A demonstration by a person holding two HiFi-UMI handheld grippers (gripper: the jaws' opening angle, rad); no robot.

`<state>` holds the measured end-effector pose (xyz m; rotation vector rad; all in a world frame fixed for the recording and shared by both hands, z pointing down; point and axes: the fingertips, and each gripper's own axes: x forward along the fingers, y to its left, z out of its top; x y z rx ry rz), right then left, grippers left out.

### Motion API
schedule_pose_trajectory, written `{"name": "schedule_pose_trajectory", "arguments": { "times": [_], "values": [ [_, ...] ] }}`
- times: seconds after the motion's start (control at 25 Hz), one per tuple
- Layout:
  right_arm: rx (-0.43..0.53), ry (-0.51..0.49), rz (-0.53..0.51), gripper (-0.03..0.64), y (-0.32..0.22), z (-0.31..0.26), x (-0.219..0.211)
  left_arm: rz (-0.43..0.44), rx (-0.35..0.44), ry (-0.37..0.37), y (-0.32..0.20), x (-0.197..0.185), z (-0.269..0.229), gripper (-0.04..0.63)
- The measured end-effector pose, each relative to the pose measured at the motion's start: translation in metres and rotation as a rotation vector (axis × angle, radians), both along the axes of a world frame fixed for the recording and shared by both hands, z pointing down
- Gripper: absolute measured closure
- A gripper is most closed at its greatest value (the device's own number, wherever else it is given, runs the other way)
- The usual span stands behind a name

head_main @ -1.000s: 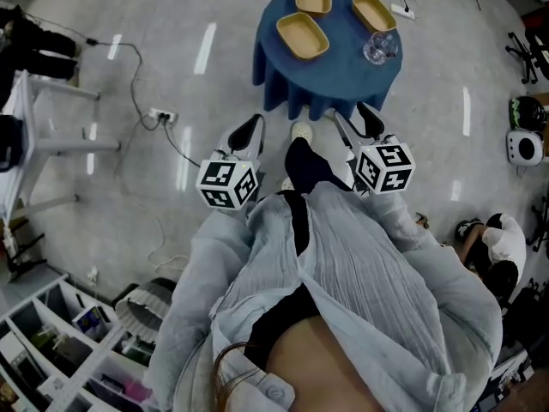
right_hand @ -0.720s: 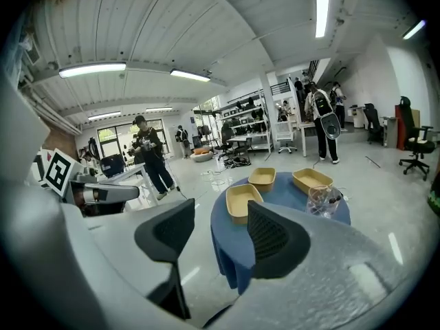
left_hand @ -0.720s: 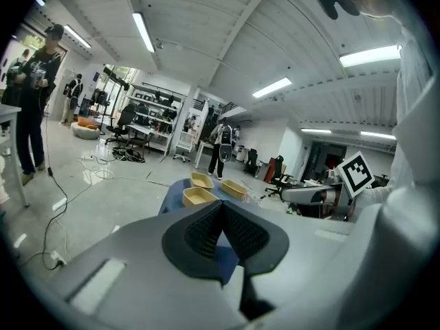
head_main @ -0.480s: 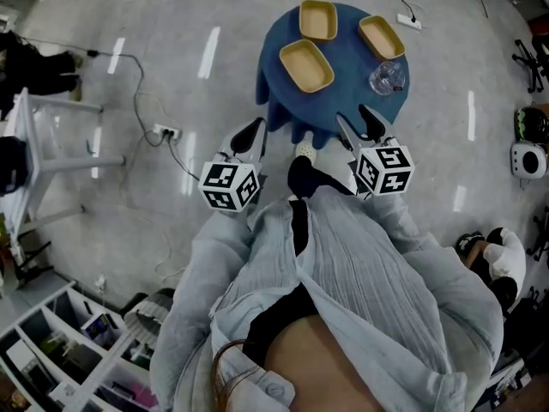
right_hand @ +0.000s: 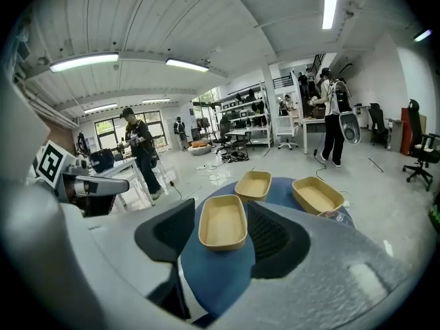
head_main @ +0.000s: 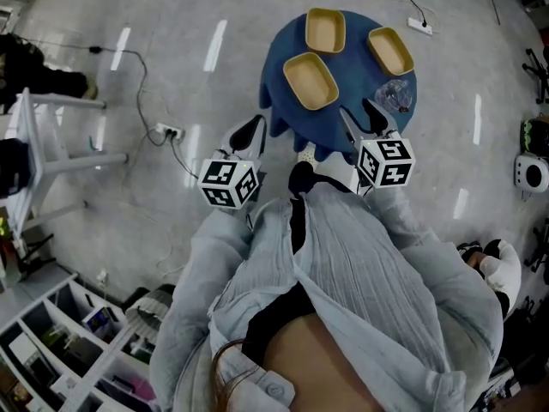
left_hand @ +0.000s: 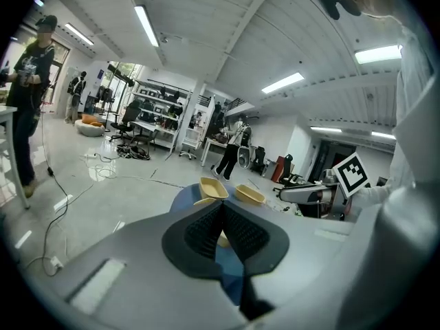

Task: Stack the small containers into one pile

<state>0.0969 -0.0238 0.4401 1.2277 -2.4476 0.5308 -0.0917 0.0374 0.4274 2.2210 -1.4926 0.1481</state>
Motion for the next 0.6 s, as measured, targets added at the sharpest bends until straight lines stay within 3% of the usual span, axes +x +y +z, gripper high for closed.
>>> {"name": "schedule_pose_trajectory", "arguments": {
  "times": [0.6],
  "values": [
    [-0.051, 0.022, -0.081, 0.402, -0.057, 0.019, -0.008, -0.006, -0.003, -0.015, -0.064, 0.004, 0.009, 0.583]
  ]
}}
